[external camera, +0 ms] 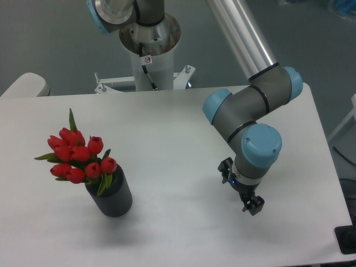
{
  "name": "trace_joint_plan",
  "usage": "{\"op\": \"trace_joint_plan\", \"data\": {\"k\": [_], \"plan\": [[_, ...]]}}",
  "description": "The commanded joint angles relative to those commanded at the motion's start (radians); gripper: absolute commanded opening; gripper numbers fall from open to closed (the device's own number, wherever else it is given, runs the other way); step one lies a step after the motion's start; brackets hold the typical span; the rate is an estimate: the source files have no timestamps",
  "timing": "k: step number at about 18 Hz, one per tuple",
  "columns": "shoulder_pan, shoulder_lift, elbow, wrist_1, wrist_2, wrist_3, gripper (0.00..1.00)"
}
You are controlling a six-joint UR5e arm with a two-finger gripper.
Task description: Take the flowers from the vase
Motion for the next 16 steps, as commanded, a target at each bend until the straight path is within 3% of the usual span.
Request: {"op": "trace_joint_plan", "data": {"k": [13, 16], "plan": [[0.003, 0.021, -0.012, -0.014, -0.041, -0.002, 1.0], [0.002, 0.075, -0.057, -0.018, -0.119, -0.003, 1.0]]}}
